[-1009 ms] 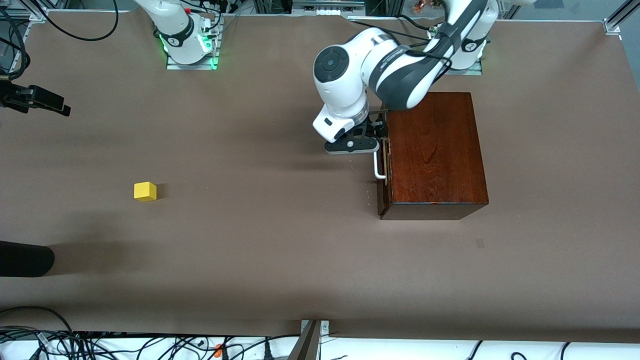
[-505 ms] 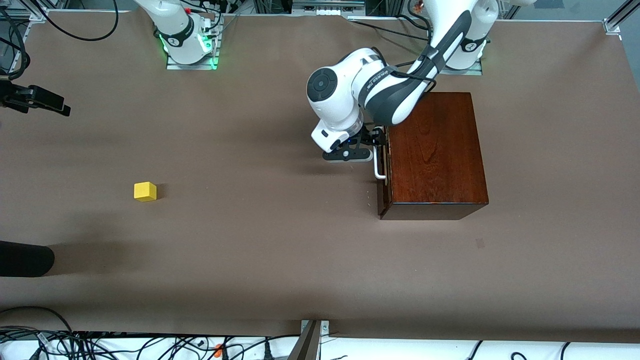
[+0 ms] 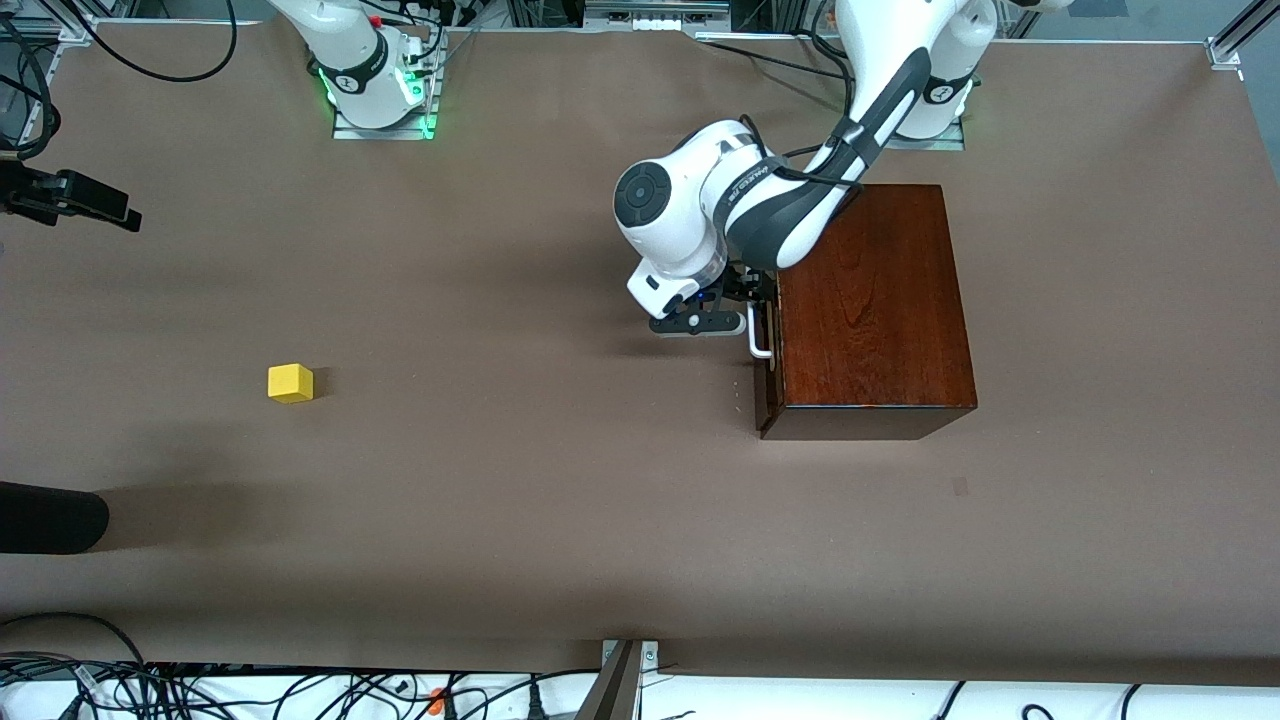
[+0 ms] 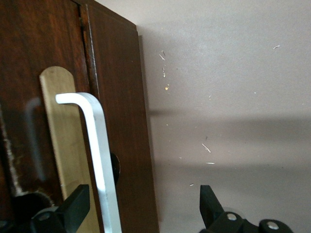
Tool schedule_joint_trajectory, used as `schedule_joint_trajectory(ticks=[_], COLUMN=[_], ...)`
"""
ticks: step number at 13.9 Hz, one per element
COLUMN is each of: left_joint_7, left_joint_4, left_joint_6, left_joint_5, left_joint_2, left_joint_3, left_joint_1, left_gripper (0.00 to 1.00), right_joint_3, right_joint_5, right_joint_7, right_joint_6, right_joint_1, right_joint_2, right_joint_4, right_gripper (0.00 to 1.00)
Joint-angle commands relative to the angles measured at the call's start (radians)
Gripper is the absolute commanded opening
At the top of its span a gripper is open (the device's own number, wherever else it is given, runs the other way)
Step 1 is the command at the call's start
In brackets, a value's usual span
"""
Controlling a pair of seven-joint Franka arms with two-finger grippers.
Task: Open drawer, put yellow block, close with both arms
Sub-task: 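Pull the drawer open by its handle with the left gripper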
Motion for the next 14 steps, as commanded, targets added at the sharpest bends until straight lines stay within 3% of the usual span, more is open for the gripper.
schedule_joint_trajectory(ticks=[1,14], left_joint_7=[-0.022,-0.088], left_joint_4=[0.008,0.070], left_joint_6=[0.009,0.038], left_joint_5=[0.034,0.014], left_joint_2=[0.017,0.069], left_joint_3=[0.008,0.000], left_joint_1=[-0.012,-0.047], left_gripper=[1.00,1.00], right_joint_3=[0.001,0.001], right_joint_5=[-0.004,-0.004], right_joint_7=[0.002,0.001], right_joint_6=[-0.005,-0.007], right_joint_1=[-0.003,-0.003], right_joint_2=[-0.010,-0.010], right_joint_4=[-0.010,-0.012], right_gripper=[1.00,1.00])
